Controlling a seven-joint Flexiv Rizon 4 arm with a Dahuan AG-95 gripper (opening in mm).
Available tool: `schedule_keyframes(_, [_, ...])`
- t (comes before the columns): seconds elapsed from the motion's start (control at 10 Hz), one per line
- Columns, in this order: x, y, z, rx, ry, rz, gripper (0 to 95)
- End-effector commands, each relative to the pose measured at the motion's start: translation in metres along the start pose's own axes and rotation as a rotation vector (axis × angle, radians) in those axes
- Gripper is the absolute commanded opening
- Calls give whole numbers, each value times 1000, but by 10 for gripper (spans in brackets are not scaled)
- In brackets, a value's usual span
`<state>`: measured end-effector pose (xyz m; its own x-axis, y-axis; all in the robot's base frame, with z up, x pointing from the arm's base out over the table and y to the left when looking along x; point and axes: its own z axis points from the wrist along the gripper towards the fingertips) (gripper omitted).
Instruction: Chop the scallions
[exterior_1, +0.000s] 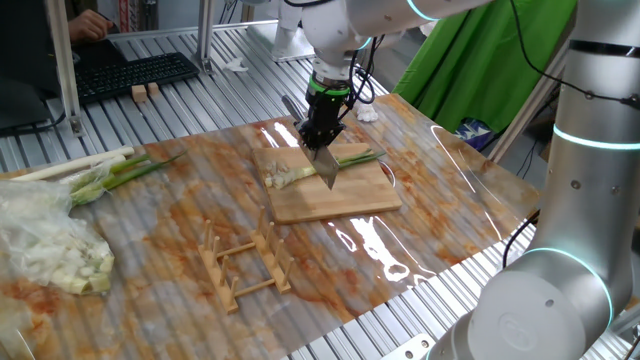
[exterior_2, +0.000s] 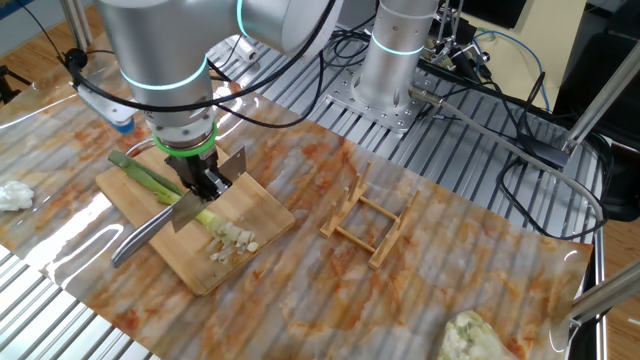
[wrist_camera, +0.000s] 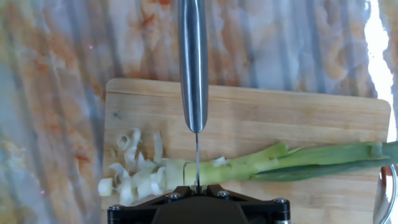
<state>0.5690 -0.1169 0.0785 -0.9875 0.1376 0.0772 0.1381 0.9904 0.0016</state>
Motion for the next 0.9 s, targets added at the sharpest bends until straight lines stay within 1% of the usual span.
schedule_keyframes(0.1, [-2,-1,0,1,4,-7,0])
schedule_keyframes(0.3, [-4,-3,5,-3,7,-9,0])
schedule_keyframes(0.4, [-7,-4,15,-6,5,-12,0])
schedule_keyframes(0.5, [-8,-4,19,-11,5,-12,0])
schedule_keyframes(0.6, [-11,-4,46,-19,-5,-19,0])
schedule_keyframes(0.7, [-13,-2,65,-29,-19,-19,0])
schedule_keyframes(0.8, [-13,3,80,-28,-37,-7,0])
schedule_keyframes(0.9, [-12,5,82,-24,-31,1,0])
